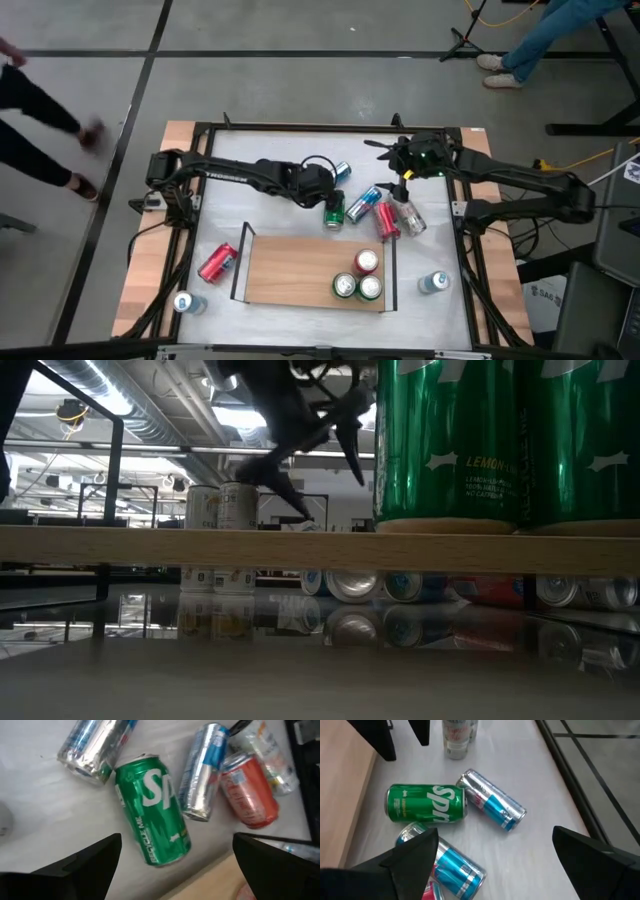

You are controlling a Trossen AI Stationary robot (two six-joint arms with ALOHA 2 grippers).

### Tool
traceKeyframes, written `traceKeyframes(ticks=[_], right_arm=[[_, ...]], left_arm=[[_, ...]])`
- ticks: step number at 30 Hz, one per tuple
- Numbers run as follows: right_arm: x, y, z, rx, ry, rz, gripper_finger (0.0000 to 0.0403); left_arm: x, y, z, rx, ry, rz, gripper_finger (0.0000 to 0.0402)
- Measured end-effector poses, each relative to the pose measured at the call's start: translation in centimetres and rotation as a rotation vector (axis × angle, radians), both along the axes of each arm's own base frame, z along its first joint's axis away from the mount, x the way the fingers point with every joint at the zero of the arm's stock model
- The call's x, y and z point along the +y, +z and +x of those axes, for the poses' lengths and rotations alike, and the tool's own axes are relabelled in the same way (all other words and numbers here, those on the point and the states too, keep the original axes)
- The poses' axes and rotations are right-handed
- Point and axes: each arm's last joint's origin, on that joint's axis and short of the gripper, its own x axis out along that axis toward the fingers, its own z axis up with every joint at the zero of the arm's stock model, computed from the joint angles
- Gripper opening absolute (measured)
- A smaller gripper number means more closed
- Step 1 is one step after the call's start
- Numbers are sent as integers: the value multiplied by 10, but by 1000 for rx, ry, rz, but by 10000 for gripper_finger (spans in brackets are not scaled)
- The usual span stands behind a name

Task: Place canned beverage on shelf
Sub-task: Put the green soda can on the shelf aligned with the other green soda can

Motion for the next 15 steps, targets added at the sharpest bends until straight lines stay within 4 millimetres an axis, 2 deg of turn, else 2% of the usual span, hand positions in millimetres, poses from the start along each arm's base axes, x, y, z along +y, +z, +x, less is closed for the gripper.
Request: traceKeyframes(ticks=[7,15], right_arm=[[-3,-9,7,49,25,-15,383],[-5,-16,12,73,30,-10,383]], left_arm=[[0,-23,-2,-55,67,-18,377],[-4,-35,0,-115,104,-5,377]])
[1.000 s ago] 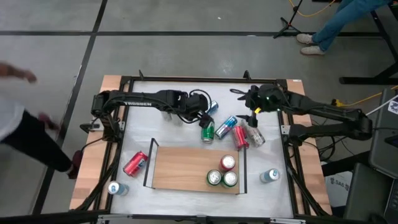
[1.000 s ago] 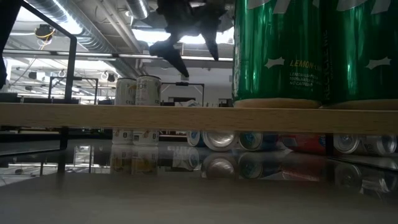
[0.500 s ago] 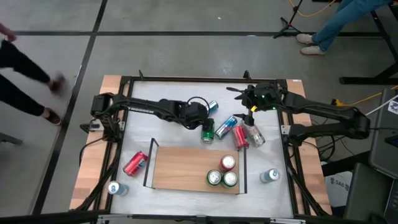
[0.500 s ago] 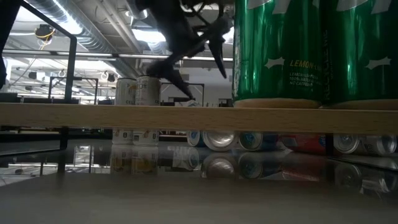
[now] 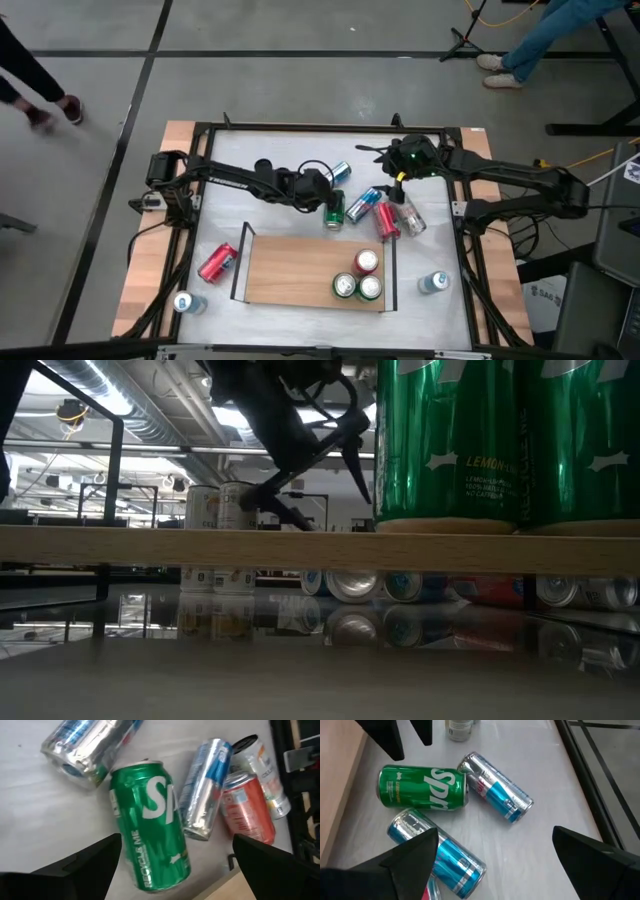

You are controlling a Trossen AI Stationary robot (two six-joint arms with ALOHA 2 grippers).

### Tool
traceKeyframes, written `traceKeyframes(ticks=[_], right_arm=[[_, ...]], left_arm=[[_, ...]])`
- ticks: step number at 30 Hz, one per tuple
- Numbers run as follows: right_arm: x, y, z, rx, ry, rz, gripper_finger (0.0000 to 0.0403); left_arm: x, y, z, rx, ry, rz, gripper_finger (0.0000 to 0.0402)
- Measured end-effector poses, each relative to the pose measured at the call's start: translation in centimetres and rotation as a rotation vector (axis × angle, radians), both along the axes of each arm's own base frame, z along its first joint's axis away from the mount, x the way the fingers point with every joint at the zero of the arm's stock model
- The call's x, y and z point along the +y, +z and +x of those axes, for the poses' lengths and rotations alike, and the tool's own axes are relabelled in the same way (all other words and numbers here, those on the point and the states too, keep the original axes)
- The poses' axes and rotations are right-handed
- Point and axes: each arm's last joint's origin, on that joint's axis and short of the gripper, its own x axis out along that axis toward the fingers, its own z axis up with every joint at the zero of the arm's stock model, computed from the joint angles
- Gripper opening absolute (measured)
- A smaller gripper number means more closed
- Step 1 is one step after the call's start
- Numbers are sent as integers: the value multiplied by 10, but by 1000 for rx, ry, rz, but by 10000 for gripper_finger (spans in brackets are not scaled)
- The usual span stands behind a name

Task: Place canned beverage on shelf
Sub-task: Put the green soda can on the shelf aligned with the other green soda can

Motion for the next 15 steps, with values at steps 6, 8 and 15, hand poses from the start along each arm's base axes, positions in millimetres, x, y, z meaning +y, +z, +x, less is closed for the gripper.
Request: traceKeyframes(ticks=[6,8,15], right_arm=[[-1,-1,4,-17,6,-1,383],[-1,0,4,-21,6,-3,383],[-2,0,4,-28,5,-5,383]], left_arm=[[-8,-17,10,-8,6,-4,377],[-8,-23,13,-3,6,-5,377],[-8,-45,20,23,16,-10,377]])
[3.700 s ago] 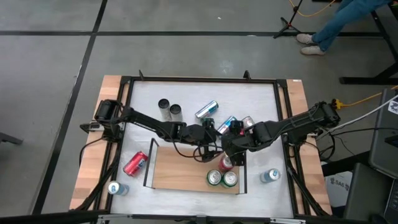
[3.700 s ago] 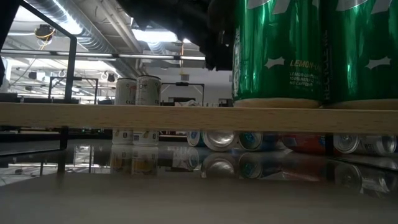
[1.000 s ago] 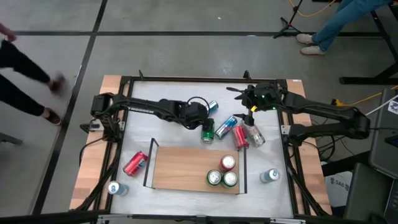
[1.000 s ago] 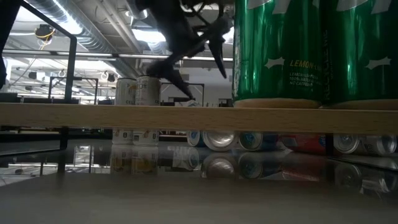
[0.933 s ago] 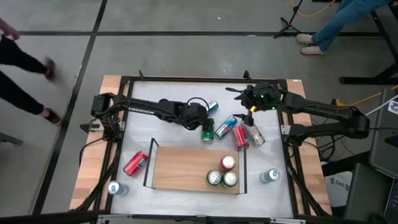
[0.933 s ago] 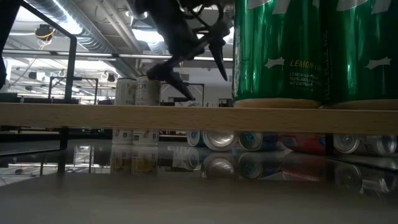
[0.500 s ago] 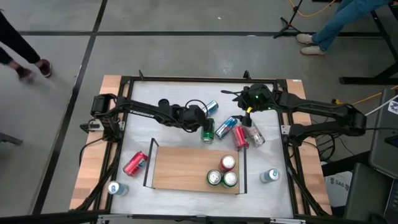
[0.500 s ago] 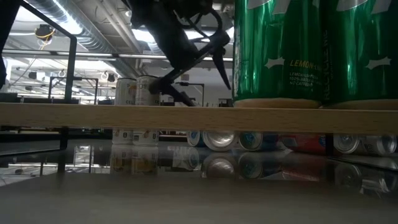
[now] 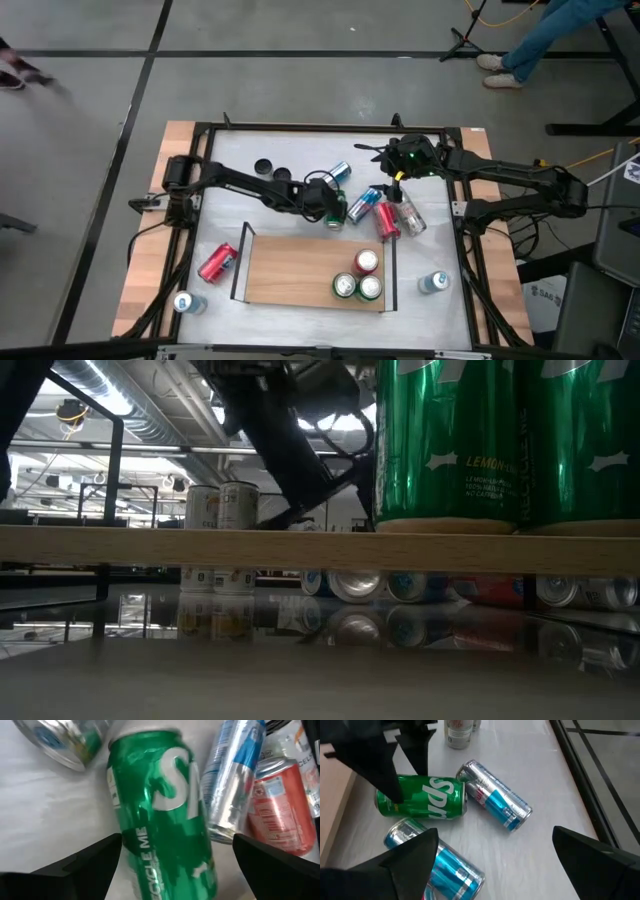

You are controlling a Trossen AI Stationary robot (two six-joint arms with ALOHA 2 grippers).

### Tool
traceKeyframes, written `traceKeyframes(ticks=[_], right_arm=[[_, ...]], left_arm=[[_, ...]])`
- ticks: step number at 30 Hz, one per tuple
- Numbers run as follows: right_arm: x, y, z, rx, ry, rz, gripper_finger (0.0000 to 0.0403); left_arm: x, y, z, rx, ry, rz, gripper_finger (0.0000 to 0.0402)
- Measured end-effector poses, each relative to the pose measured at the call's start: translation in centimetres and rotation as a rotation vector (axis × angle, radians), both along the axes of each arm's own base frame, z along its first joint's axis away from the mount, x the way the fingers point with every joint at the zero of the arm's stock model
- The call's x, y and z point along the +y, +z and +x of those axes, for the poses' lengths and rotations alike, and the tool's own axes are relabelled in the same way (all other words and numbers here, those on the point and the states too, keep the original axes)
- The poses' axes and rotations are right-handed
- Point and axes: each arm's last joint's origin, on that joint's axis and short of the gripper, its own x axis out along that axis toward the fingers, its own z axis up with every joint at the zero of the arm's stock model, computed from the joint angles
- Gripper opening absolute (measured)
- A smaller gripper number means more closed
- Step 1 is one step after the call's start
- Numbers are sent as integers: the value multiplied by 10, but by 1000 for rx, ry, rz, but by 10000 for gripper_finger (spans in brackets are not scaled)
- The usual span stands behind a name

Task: Place canned beverage on shelf
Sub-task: Put the green soda can on the shelf aligned with the other green soda can

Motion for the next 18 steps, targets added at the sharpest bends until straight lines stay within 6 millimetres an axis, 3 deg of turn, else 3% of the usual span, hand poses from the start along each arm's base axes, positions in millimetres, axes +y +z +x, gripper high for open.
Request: traceKeyframes(ticks=[6,18], right_arm=[[0,0,0,1,0,1,383],[0,0,0,1,0,1,383]], left_arm=[[0,-16,7,-8,3,-12,377],[7,-17,7,-4,38,5,376]])
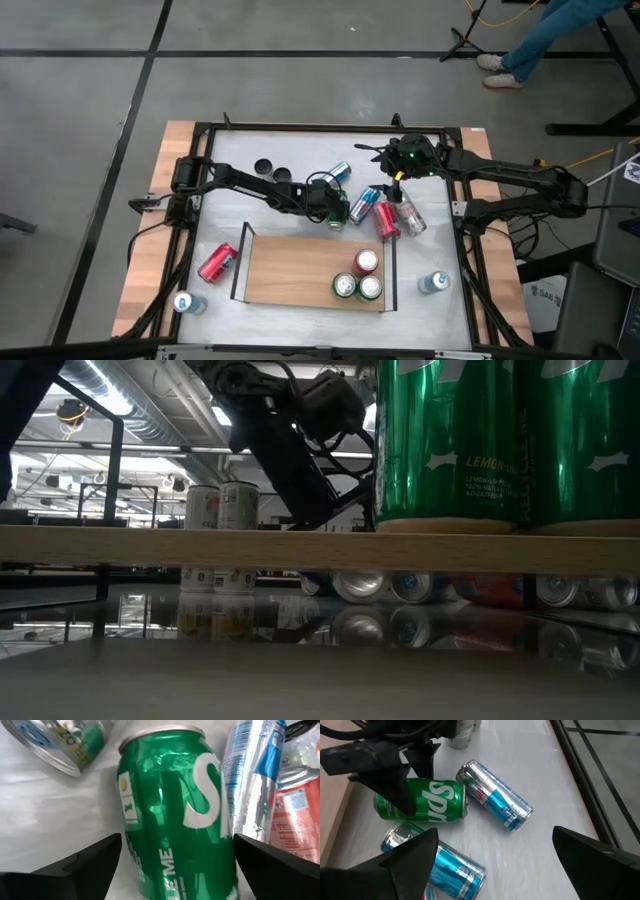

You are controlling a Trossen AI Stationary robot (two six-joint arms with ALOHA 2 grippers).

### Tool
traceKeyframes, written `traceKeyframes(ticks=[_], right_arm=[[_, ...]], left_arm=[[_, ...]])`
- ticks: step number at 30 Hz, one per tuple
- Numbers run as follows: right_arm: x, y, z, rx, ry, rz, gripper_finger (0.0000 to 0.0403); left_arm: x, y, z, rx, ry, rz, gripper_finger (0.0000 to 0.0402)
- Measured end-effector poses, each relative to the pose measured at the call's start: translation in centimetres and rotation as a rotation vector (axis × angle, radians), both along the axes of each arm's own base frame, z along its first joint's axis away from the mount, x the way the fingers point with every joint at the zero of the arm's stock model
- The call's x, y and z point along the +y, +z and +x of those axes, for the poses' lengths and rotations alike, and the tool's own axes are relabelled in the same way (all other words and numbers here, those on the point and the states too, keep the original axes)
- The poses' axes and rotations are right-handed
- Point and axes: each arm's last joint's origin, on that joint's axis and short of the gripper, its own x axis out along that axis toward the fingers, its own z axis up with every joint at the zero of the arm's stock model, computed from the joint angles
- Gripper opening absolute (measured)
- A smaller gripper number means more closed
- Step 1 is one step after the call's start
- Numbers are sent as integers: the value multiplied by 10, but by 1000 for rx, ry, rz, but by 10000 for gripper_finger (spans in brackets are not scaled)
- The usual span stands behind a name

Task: Place canned beverage on shelf
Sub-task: Put the green soda can on the shelf aligned with the other green soda can

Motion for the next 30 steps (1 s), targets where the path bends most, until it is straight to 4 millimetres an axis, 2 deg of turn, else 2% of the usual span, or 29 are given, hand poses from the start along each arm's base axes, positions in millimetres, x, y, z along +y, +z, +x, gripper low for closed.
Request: traceKeyframes(ticks=[7,18,23,30], right_arm=[[0,0,0,0,0,0,383],[0,0,0,0,0,0,383],[0,0,0,-2,-9,10,383],[0,0,0,-8,-33,39,383]], left_arm=[[5,0,0,1,12,0,351],[5,0,0,-4,15,6,285],[6,2,1,-19,19,41,280],[10,10,9,-100,23,179,278]])
